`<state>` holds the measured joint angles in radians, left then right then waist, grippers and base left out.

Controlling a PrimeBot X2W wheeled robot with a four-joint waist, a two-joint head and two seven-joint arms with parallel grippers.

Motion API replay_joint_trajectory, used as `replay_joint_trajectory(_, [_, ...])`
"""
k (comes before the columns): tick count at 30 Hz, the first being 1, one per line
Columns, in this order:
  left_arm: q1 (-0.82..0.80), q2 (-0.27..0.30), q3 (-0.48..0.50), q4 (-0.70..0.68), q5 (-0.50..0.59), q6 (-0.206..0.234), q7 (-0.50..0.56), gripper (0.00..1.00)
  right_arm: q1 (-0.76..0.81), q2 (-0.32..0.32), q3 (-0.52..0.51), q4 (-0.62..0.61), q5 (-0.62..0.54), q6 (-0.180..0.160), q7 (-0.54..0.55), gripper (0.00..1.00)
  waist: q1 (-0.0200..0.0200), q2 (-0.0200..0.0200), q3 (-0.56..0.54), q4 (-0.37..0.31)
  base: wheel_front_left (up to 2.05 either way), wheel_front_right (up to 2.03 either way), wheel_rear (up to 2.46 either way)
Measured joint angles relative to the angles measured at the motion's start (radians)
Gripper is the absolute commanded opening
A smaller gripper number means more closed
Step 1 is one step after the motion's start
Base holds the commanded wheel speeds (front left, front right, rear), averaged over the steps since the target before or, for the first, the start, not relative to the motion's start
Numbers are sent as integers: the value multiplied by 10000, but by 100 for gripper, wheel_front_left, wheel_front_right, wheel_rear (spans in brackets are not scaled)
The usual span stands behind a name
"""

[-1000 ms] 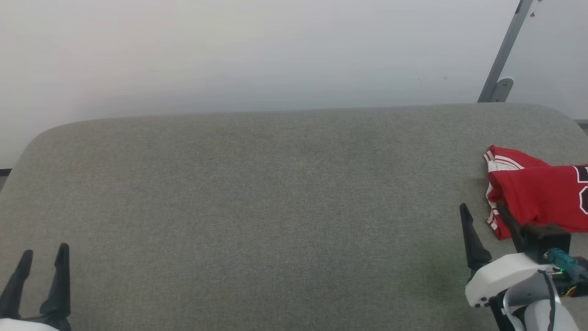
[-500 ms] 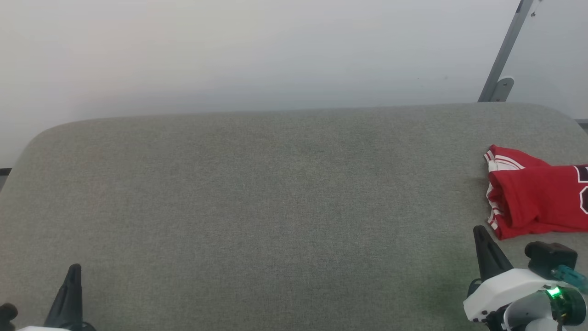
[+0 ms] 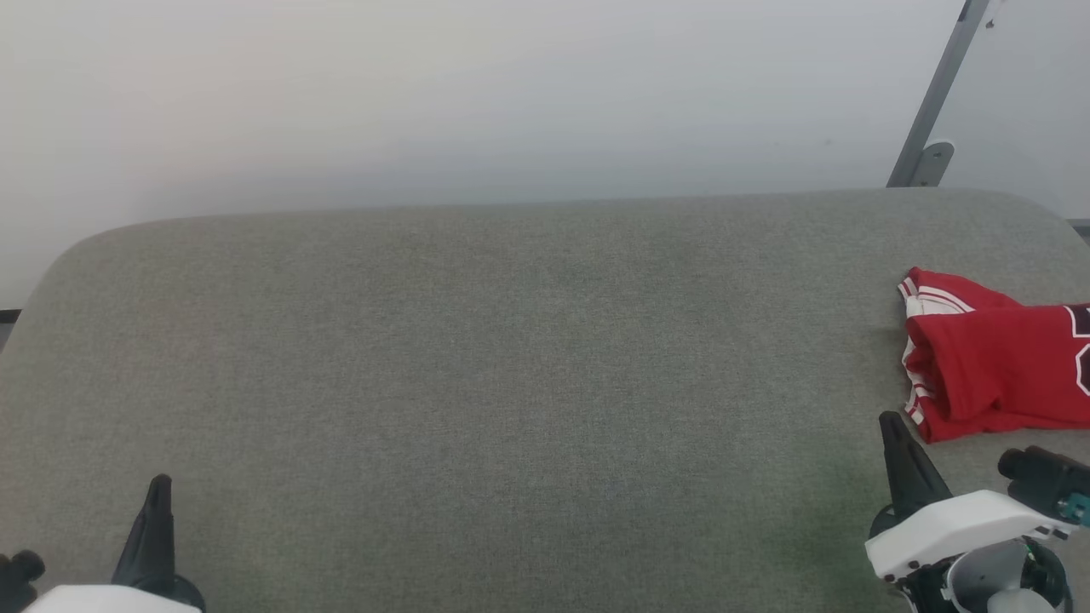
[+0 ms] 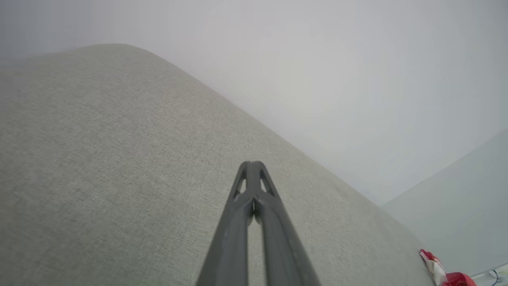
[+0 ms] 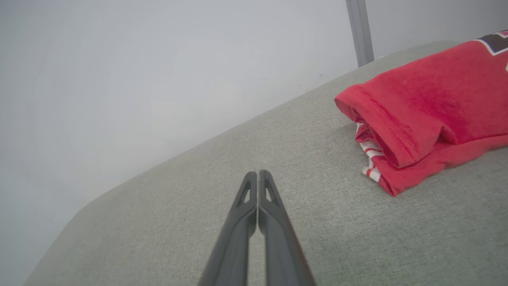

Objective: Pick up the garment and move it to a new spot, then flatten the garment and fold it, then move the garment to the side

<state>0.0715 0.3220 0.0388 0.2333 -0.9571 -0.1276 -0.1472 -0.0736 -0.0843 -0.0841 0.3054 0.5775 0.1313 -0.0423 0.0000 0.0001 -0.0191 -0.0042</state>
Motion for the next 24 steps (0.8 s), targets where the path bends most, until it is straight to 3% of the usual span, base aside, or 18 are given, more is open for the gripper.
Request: replay_joint_trajectory(24, [-547, -876, 255, 38, -2184, 0, 857, 0, -94, 115, -105, -174, 3359, -2, 510, 0, 0, 0, 53, 10, 0, 0, 0])
